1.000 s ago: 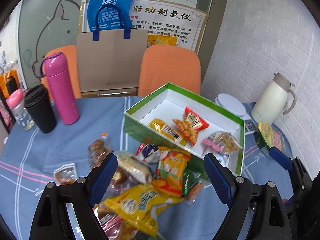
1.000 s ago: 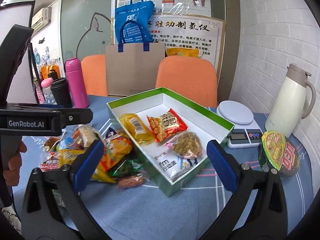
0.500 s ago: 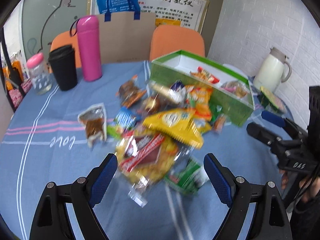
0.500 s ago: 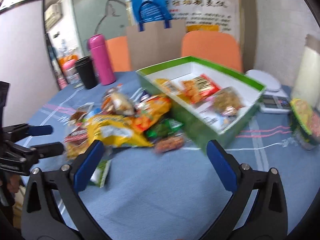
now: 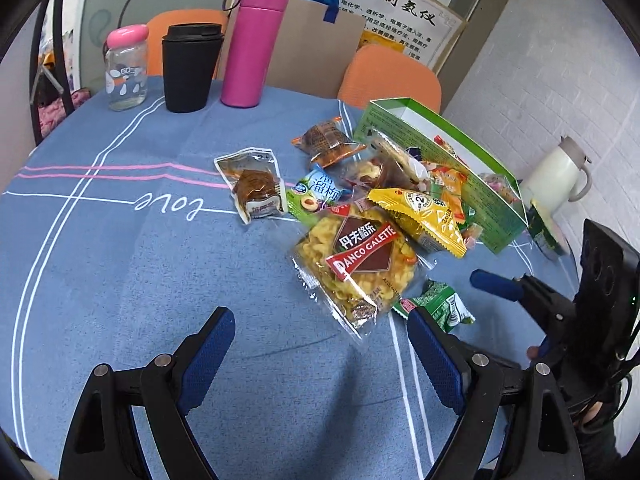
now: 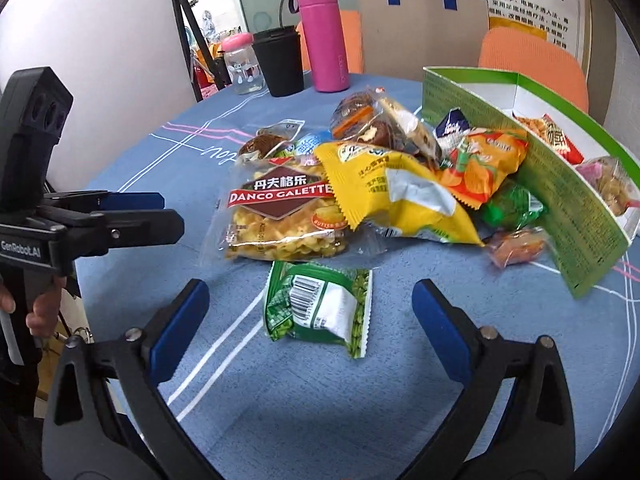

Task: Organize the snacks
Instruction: 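Grasp the yellow chips bag with the left gripper while the right grasps the green pea packet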

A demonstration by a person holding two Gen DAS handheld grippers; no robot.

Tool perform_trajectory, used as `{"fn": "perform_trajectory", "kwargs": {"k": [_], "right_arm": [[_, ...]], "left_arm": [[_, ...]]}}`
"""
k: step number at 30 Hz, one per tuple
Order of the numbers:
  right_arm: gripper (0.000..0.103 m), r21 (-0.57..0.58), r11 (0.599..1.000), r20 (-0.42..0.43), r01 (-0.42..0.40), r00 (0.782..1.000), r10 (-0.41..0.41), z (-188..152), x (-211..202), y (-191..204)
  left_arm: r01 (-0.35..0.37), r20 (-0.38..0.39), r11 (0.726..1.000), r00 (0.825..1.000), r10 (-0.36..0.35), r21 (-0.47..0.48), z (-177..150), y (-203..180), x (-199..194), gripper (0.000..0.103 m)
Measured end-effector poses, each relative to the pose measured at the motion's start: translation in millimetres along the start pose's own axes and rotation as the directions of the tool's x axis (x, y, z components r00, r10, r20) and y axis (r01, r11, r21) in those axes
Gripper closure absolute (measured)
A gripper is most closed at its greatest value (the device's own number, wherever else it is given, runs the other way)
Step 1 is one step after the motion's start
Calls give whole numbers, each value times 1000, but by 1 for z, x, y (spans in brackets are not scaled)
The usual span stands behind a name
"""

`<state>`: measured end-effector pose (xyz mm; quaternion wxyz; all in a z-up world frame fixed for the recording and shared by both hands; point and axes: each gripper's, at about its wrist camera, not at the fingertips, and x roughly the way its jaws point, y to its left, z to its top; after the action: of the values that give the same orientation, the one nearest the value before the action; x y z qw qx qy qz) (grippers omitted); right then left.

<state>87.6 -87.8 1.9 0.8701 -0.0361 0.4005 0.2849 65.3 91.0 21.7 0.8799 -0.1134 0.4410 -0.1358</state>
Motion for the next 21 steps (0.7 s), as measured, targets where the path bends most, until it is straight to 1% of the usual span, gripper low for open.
{"fn": "perform_trajectory", "kwargs": {"k": [1, 2, 3, 5, 7, 10, 12, 15, 19, 21], "right_arm": [[21, 4, 1000, -7, 4, 1000, -4, -1, 1, -1], [43, 9, 1000, -15, 18, 1000, -18, -1, 0, -3], [50, 19, 1000, -17, 15, 1000, -14, -3, -1, -6], [53, 57, 998, -12, 15, 1000, -14, -5, -7, -15], [61, 78, 996, 3, 31, 999, -32, -8, -16, -24], [61, 110, 990, 4, 93, 996, -94, -13, -25, -39], [61, 138, 985, 8, 106, 994, -108, -15, -30, -48], [61, 160, 980, 13, 116, 993, -119, -20, -36, -56], [60, 176, 977, 21, 121, 992, -127, -24, -41, -61], [60, 182, 975, 26, 124, 991, -131, -25, -42, -62]], "left_arm": [[7, -5, 1000, 1000, -7, 3, 1, -2, 3, 13], [12, -10, 1000, 1000, -12, 7, 3, -4, 5, 13], [16, -13, 1000, 1000, -16, 13, 2, -6, 7, 13], [31, -29, 999, 999, -30, 27, 4, -13, 11, 13], [60, -38, 997, 998, -58, 44, 4, -22, 12, 13], [102, -35, 992, 994, -99, 78, 11, -40, 13, 13], [114, -33, 989, 993, -112, 94, 19, -51, 18, 13], [153, -42, 984, 988, -150, 92, 32, -69, 31, 13], [201, -87, 979, 976, -197, 31, 45, -79, 56, 13], [206, -95, 978, 974, -208, -33, 51, -77, 68, 13]]}}
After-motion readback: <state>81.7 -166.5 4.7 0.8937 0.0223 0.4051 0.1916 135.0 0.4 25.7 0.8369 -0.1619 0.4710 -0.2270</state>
